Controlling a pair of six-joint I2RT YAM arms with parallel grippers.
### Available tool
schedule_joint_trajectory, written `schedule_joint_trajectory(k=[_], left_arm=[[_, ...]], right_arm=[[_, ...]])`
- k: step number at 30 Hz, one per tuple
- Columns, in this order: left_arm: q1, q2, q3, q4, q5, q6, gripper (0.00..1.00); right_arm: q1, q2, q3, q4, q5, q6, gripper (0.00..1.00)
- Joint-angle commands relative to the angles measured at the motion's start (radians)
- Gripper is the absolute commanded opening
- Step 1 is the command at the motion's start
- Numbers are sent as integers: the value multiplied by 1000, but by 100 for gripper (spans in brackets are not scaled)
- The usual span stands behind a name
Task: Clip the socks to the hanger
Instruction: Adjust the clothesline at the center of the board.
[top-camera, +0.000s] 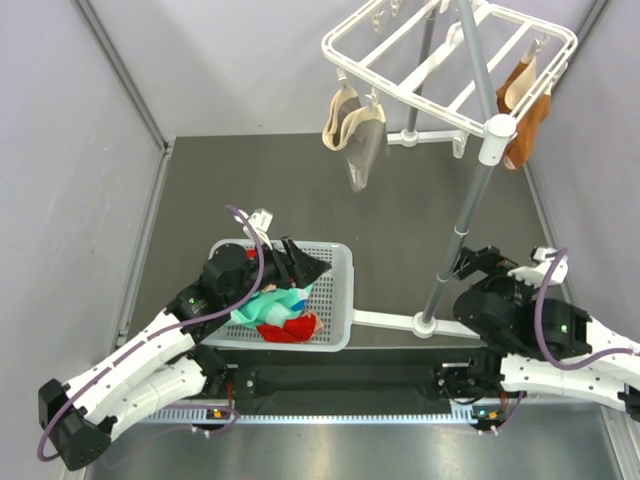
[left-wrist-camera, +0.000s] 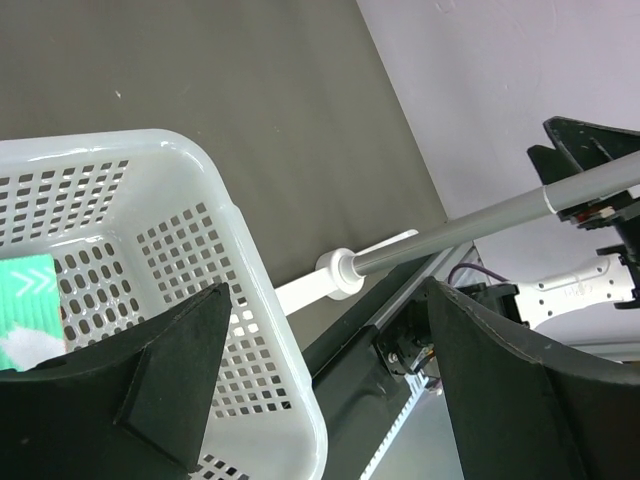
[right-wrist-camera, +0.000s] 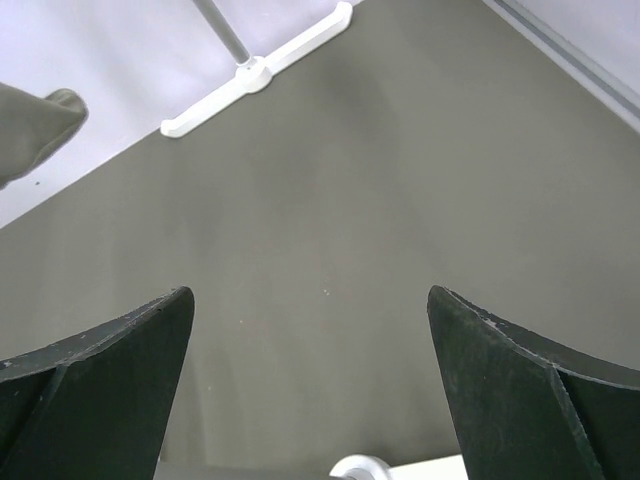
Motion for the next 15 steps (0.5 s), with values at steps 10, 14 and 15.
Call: schedule_joint_trajectory(k=[10, 14, 15], left_arm=[[-3, -34, -10, -2, 55, -1, 84], [-3, -28, -12, 7, 78, -5, 84], [-3, -28, -9, 7, 81, -7, 84]], right_arm=[[-195, -21, -115, 72, 95, 191, 100], [-484, -7, -179, 517, -29, -284, 100], [-562, -33, -249, 787, -101, -551, 100]])
